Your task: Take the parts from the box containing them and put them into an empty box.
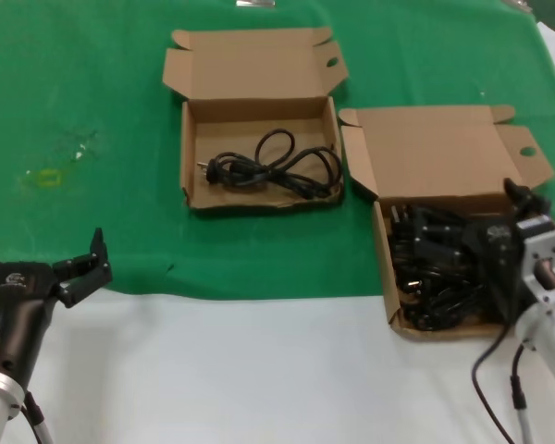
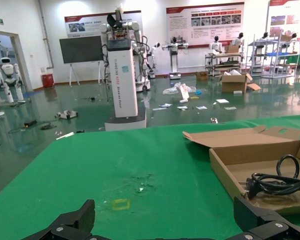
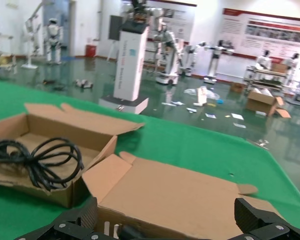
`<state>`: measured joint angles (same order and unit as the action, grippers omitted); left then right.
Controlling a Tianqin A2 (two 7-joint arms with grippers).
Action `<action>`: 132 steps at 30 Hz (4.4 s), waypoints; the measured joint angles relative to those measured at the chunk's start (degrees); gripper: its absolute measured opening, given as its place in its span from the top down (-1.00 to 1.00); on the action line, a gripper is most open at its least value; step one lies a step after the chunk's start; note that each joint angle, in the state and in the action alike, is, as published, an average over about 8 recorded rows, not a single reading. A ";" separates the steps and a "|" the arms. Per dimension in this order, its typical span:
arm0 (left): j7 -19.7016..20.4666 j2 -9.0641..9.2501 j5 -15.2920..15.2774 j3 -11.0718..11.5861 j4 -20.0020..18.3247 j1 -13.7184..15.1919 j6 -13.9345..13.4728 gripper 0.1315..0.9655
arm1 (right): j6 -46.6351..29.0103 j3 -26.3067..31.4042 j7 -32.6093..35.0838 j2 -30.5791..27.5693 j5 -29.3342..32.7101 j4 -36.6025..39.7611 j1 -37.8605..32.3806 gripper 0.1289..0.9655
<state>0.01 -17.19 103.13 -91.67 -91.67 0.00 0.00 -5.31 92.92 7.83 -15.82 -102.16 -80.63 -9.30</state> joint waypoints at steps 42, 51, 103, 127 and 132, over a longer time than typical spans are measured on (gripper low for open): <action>0.00 0.00 0.00 0.00 0.00 0.00 0.00 -1.00 | 3.85 -0.90 -5.68 -0.99 -0.71 -8.01 6.73 -1.00; 0.00 0.00 0.00 0.00 0.00 0.00 0.00 -1.00 | 3.85 -0.90 -5.68 -0.99 -0.71 -8.01 6.73 -1.00; 0.00 0.00 0.00 0.00 0.00 0.00 0.00 -1.00 | 3.85 -0.90 -5.68 -0.99 -0.71 -8.01 6.73 -1.00; 0.00 0.00 0.00 0.00 0.00 0.00 0.00 -1.00 | 3.85 -0.90 -5.68 -0.99 -0.71 -8.01 6.73 -1.00; 0.00 0.00 0.00 0.00 0.00 0.00 0.00 -1.00 | 3.85 -0.90 -5.68 -0.99 -0.71 -8.01 6.73 -1.00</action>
<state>0.00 -17.19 103.13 -91.67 -91.67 0.00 0.00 -1.46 92.01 2.15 -16.81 -102.86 -88.64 -2.57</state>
